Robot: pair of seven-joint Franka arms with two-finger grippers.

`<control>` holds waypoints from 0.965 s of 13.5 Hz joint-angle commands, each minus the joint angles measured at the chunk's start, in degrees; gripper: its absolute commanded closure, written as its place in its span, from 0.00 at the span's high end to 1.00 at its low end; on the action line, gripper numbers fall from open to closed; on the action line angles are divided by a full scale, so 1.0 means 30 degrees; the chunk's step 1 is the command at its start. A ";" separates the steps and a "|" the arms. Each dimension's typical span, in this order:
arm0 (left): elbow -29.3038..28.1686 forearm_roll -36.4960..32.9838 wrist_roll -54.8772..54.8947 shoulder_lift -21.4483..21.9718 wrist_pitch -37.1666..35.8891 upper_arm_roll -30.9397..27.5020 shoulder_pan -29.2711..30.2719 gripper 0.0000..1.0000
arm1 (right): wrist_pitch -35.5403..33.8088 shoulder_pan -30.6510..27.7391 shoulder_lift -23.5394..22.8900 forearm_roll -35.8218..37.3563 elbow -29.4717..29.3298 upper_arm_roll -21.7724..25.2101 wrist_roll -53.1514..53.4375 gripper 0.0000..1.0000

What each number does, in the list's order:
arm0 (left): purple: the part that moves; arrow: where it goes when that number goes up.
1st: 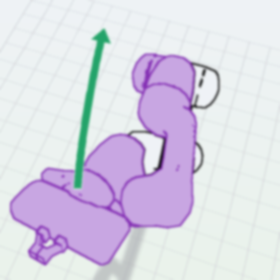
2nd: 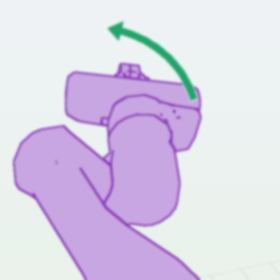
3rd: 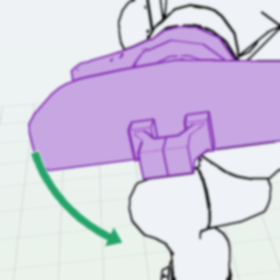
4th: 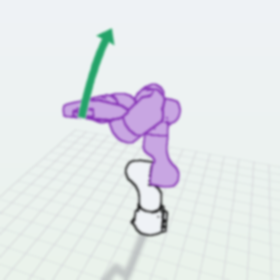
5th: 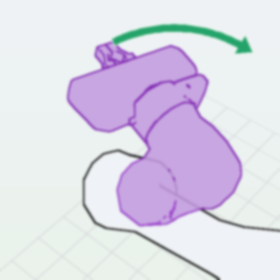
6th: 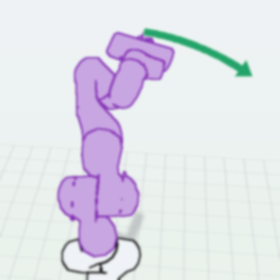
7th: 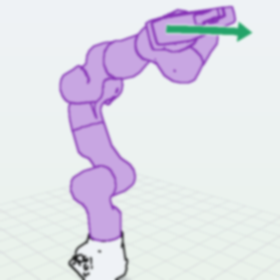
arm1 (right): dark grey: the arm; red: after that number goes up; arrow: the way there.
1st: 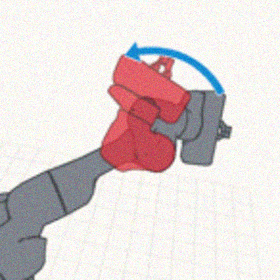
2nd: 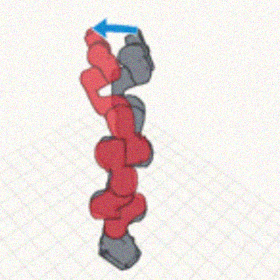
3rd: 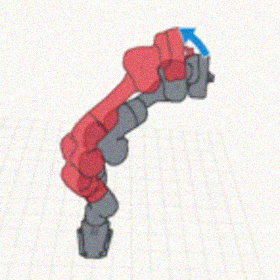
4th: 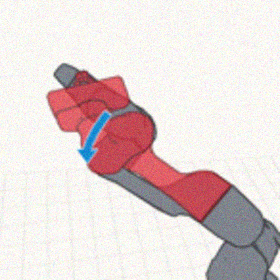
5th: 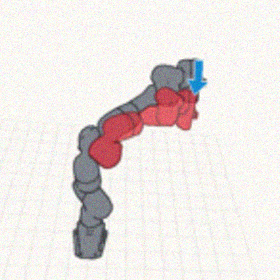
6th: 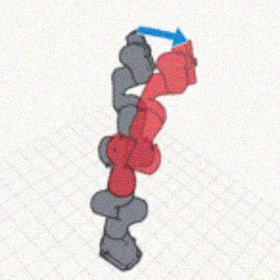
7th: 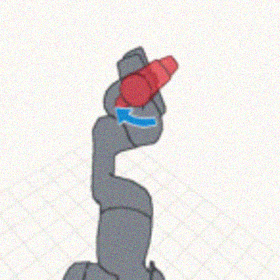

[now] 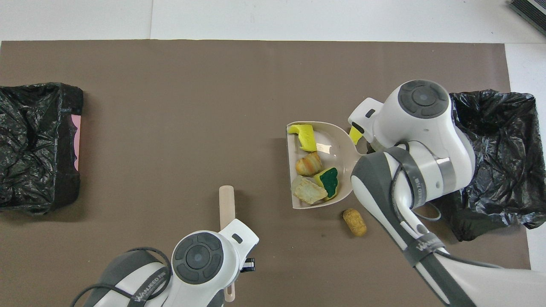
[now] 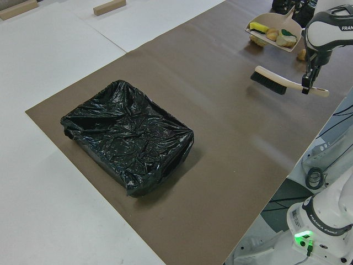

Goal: Sweep and dump trash in bin
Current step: 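Carry the loaded dustpan to the far bin with the right gripper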

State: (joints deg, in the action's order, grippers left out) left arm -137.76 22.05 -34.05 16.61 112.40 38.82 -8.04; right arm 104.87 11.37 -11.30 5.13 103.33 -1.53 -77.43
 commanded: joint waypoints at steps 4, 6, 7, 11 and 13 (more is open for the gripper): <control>-0.2947 0.3982 -0.0280 0.3280 0.1669 0.2817 -0.0191 0.00 | -0.2231 -0.3374 0.1420 -0.0479 -0.0720 -0.0077 -0.3802 0.00; -0.3502 0.4629 -0.0746 0.3309 0.3159 0.3871 -0.0191 0.00 | -0.2233 -0.4546 0.1597 -0.0363 -0.0722 -0.0048 -0.4888 0.00; -0.3650 0.4660 -0.0865 0.3309 0.3515 0.4079 -0.0191 0.00 | -0.2117 -0.5161 0.1655 -0.0188 -0.0751 -0.0047 -0.5299 0.00; -0.3681 0.5445 -0.0749 0.3193 0.3547 0.4111 -0.0161 0.14 | -0.1793 -0.7825 0.1598 -0.0041 -0.1073 -0.0047 -0.6679 0.00; -0.3681 0.5598 -0.0515 0.3134 0.3285 0.4052 -0.0132 0.46 | -0.1706 -0.8708 0.1568 0.0339 -0.1220 -0.0018 -0.7727 0.00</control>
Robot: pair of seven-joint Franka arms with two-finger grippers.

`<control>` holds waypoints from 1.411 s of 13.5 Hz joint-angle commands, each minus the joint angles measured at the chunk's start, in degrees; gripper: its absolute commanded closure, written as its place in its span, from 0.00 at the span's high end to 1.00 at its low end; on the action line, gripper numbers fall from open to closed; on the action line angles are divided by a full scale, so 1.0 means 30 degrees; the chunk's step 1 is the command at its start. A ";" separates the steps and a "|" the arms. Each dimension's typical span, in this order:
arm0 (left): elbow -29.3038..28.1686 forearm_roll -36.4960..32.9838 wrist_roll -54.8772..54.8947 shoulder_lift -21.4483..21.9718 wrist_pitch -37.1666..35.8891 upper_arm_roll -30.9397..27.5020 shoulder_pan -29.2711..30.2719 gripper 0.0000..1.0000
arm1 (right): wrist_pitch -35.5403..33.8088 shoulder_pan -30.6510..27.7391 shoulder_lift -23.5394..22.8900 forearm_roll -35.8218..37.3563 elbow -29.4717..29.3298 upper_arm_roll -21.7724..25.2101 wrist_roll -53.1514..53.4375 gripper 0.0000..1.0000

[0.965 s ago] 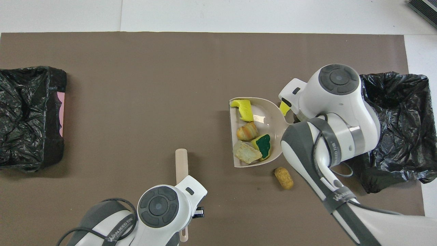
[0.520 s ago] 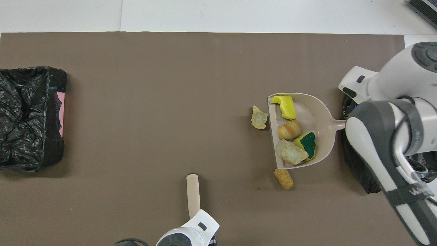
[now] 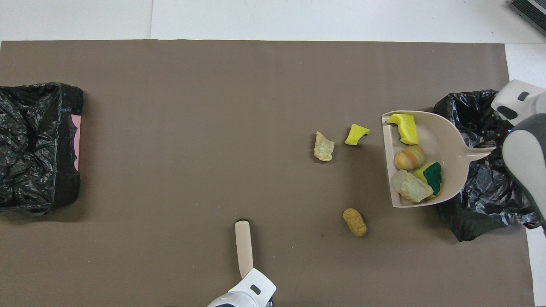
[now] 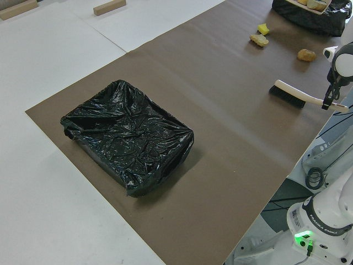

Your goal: Sweep and dump trash in bin

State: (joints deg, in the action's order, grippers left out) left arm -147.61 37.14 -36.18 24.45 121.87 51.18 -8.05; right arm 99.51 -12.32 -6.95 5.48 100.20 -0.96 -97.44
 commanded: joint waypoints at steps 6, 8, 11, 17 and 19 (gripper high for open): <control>0.1413 -0.1030 0.3885 -0.1116 0.0509 -0.0504 0.0953 1.00 | 0.3853 -0.3947 -0.0028 0.2680 -0.0177 -0.0207 -0.5340 0.00; 0.3487 -0.4572 0.3828 -0.3421 0.0307 -0.2633 0.0869 1.00 | 0.5407 -0.4067 -0.0087 0.4639 -0.0119 -0.0207 -0.5051 0.00; 0.6597 -0.8556 0.3740 -0.6709 0.0188 -0.5332 0.0575 1.00 | 0.6349 -0.4128 -0.0116 0.6922 0.0028 -0.0207 -0.4147 0.00; 1.0937 -1.2204 0.6158 -0.8738 0.0100 -1.1189 0.0106 1.00 | 0.4107 -0.2285 0.0410 1.1498 0.0878 -0.0266 0.1150 0.00; 1.2104 -1.2205 0.9233 -0.8474 -0.0800 -1.3357 0.0106 1.00 | 0.3304 -0.2134 0.0615 1.2233 0.0878 -0.0266 0.1777 0.00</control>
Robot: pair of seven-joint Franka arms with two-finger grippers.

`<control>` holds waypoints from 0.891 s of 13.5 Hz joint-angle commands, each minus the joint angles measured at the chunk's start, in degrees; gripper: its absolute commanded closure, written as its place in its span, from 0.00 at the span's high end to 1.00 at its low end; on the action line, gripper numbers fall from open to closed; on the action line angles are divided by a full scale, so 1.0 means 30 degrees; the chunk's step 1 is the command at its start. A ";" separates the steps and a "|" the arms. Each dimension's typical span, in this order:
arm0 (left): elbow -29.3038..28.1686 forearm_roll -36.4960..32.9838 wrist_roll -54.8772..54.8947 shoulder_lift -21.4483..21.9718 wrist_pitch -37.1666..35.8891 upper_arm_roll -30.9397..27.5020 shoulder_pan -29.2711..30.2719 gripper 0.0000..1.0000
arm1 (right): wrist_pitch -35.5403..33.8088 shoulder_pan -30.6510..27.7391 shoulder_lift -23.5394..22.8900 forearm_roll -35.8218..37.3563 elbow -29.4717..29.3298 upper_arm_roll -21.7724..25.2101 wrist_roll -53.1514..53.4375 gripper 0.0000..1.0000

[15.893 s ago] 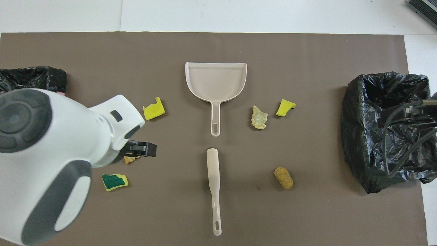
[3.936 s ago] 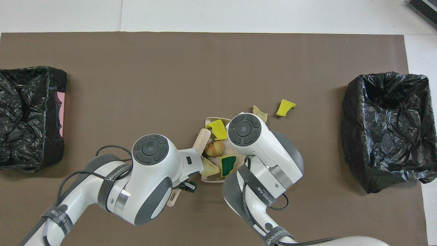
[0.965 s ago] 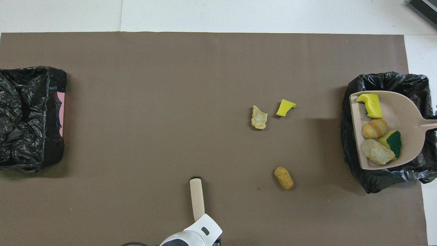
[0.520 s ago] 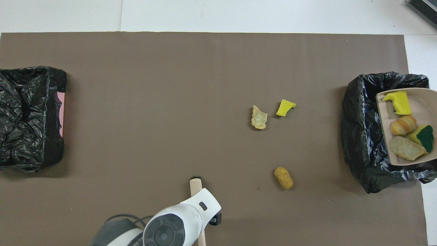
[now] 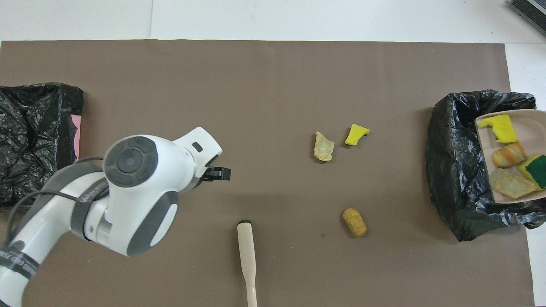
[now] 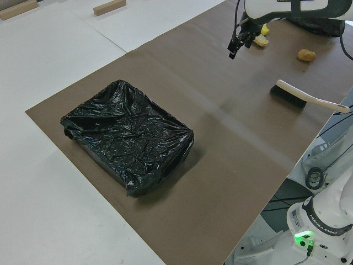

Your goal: Sweep and dump trash in bin

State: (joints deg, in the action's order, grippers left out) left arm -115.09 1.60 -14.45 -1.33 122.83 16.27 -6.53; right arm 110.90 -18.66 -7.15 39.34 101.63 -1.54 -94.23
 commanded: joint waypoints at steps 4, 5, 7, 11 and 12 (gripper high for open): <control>0.5454 -0.0387 0.5803 0.0181 -0.6302 -0.4217 -0.0431 1.00 | 0.0266 -0.0779 0.0976 0.2793 0.0371 -0.0072 0.0679 0.00; 0.6595 -0.0387 0.6421 0.0181 -0.7618 -0.4598 -0.0431 1.00 | 0.0095 -0.0812 0.1239 0.3144 0.0400 -0.0072 0.0621 0.00; 0.8560 -0.0416 0.7418 0.0181 -1.0139 -0.5155 -0.0402 1.00 | -0.0112 -0.0375 0.1621 0.3381 0.0780 -0.0072 0.0736 0.00; 1.0469 -0.0387 0.8537 0.0152 -1.3514 -0.5979 -0.0431 1.00 | 0.0355 -0.0139 0.3055 0.3585 0.3150 -0.0219 0.2341 0.00; 1.0589 -0.0387 0.8566 0.0181 -1.3926 -0.5950 -0.0431 1.00 | 0.0299 -0.0139 0.3058 0.4225 0.3126 -0.0248 0.2523 0.00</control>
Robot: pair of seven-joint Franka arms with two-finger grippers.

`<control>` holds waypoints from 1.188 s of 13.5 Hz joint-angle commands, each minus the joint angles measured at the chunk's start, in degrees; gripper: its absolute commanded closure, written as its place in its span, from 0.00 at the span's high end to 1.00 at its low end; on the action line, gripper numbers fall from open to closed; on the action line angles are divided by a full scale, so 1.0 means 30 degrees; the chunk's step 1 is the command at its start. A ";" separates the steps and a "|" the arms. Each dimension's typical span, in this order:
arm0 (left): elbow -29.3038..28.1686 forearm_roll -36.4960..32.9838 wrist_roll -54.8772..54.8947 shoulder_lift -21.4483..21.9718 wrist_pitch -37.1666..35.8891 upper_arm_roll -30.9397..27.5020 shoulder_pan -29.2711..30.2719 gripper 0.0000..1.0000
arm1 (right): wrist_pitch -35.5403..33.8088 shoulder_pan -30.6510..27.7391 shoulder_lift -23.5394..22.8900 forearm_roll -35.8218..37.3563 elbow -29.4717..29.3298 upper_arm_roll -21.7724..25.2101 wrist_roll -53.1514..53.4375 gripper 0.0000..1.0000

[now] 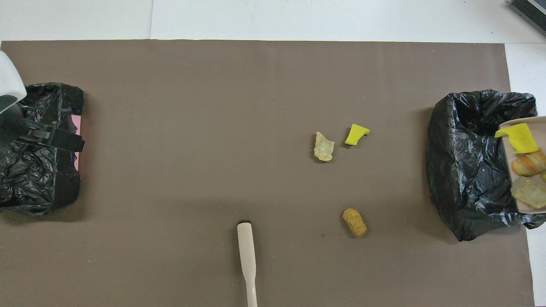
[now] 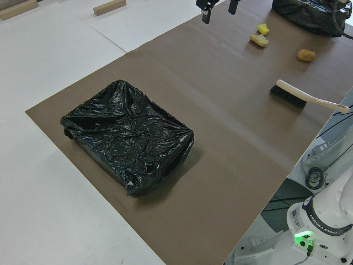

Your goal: Sweep and dump trash in bin

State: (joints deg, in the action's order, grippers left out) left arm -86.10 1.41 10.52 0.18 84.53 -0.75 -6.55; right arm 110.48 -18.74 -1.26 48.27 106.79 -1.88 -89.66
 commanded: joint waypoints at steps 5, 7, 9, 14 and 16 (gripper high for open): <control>0.0635 -0.0266 0.0011 0.0700 -0.1223 -0.0132 -0.0514 1.00 | 0.0439 -0.0141 0.1446 0.3247 0.0966 -0.0194 0.1000 0.00; 0.0401 -0.0265 -0.0019 0.0818 -0.1253 -0.0132 -0.0542 1.00 | 0.0439 -0.0141 0.1709 0.2809 0.1375 -0.0253 0.1029 0.00; 0.0371 -0.0265 -0.0048 0.0877 -0.1224 -0.0132 -0.0513 1.00 | 0.0527 0.0004 0.1768 0.1463 0.1610 -0.0282 0.1058 0.00; 0.0605 -0.0149 -0.0429 0.0642 -0.1224 -0.0044 -0.0249 1.00 | 0.1373 -0.0110 0.1797 0.4322 0.1378 -0.0137 0.1088 0.00; 0.0605 -0.0148 -0.0458 0.0642 -0.1223 -0.0015 -0.0249 1.00 | 0.1901 -0.0462 0.2204 0.5527 0.1230 -0.0136 0.1088 0.00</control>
State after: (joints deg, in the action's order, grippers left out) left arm -84.45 1.41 9.82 2.08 81.42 -0.73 -7.20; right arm 113.73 -18.69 2.95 61.07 109.70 -2.16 -87.32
